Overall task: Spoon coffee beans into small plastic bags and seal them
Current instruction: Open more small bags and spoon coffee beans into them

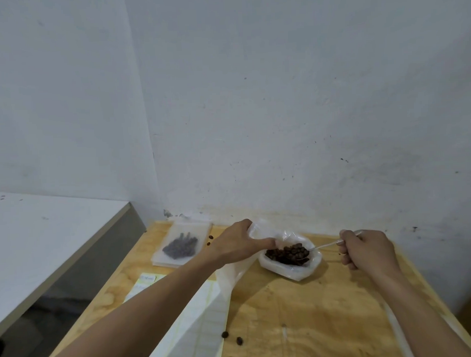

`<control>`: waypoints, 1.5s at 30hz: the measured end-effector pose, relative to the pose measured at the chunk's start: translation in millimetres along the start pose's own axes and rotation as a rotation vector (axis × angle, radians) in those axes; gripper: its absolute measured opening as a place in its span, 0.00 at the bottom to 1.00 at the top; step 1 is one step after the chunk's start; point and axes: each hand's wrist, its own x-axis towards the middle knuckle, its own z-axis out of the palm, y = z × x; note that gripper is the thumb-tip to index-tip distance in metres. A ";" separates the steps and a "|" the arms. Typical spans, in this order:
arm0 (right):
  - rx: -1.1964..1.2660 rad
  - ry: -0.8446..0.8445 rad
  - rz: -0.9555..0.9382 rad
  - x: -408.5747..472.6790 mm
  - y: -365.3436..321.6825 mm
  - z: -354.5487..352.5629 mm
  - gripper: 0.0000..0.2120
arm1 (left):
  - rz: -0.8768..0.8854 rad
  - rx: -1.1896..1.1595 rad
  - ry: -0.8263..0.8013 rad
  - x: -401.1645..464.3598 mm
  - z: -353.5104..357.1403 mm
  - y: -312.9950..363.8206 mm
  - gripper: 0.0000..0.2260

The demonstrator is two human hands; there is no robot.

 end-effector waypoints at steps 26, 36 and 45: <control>0.194 -0.160 -0.294 -30.6 -79.5 43.4 0.16 | 0.008 -0.121 0.104 -9.8 -43.6 -29.9 0.44; 0.114 0.034 -0.540 -41.3 -80.1 43.8 0.18 | -0.031 -0.160 0.128 -14.7 -50.7 -34.9 0.24; -0.436 0.228 -0.508 -29.7 -48.3 11.2 0.18 | -0.077 -0.146 -0.144 -0.4 -17.2 -15.9 0.56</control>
